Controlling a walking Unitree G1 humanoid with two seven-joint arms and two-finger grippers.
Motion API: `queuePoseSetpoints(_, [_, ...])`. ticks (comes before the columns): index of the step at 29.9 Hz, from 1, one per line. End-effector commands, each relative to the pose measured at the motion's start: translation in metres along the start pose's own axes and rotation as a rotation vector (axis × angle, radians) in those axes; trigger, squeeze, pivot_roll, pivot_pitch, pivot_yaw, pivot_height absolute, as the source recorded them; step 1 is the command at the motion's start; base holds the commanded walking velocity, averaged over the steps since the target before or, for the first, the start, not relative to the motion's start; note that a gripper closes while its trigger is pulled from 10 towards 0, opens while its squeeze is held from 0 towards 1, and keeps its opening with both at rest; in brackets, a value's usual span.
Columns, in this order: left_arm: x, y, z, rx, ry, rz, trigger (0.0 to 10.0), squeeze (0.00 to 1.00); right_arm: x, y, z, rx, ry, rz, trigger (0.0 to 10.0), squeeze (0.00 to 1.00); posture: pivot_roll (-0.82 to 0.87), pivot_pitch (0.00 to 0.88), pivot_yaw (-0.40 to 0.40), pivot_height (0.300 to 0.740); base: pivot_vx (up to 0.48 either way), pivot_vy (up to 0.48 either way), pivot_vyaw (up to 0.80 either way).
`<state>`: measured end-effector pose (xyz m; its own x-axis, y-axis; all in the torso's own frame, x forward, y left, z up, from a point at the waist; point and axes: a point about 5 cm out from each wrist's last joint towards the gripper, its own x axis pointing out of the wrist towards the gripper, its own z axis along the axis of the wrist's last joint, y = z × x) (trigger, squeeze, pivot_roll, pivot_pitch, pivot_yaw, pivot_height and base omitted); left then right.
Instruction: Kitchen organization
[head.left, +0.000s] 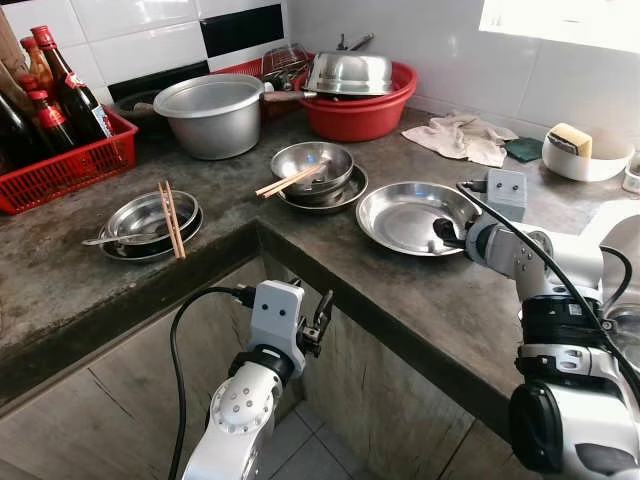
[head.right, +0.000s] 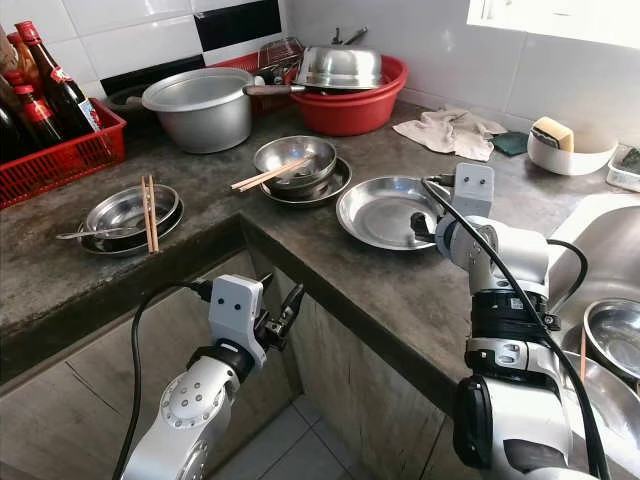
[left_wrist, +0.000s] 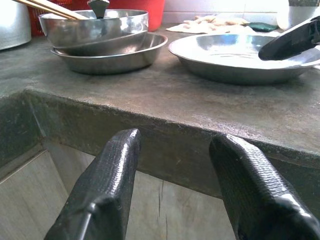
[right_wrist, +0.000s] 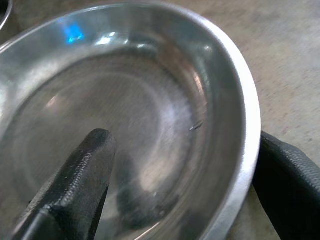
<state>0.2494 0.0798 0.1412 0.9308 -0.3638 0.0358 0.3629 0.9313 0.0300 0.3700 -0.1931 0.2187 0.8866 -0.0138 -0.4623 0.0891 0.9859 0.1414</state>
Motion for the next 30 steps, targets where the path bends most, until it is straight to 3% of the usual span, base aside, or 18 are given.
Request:
queuePoseSetpoints(1, [0.0, 0.001, 0.001, 0.008, -0.001, 0.009, 10.0, 0.0, 0.0, 0.011, 0.002, -0.013, 0.025, 0.041, 10.0, 0.0, 0.08, 0.059, 0.021, 0.74, 0.0, 0.0, 0.0])
queuePoseSetpoints(5, [0.0, 0.001, 0.001, 0.008, -0.001, 0.012, 10.0, 0.0, 0.002, 0.01, -0.004, -0.027, 0.066, 0.027, 10.0, 0.0, 0.08, 0.06, 0.019, 0.74, 0.0, 0.0, 0.0])
queuePoseSetpoints(6, [0.0, 0.001, 0.001, 0.007, -0.003, 0.015, 10.0, 0.0, 0.002, 0.01, -0.007, -0.021, 0.083, 0.028, 6.2, 0.0, 0.08, 0.061, 0.015, 0.74, 0.0, 0.0, 0.0])
queuePoseSetpoints(7, [0.0, 0.001, 0.001, 0.006, -0.003, 0.017, 10.0, 0.0, 0.003, 0.009, -0.009, -0.011, 0.1, 0.027, 0.0, 0.0, 0.08, 0.061, 0.015, 0.74, 0.0, 0.0, 0.0])
queuePoseSetpoints(13, [0.0, 0.001, 0.002, 0.006, -0.006, 0.025, 10.0, 0.0, 0.007, 0.003, -0.019, 0.088, 0.165, 0.014, 0.0, 0.0, 0.08, 0.061, 0.01, 0.74, 0.0, 0.0, 0.0])
queuePoseSetpoints(30, [0.001, 0.004, 0.003, 0.013, -0.012, 0.033, 10.0, 0.0, 0.008, -0.014, -0.019, 0.239, 0.139, -0.091, 0.0, 0.0, 0.09, 0.051, 0.01, 0.74, 0.0, 0.0, 0.0])
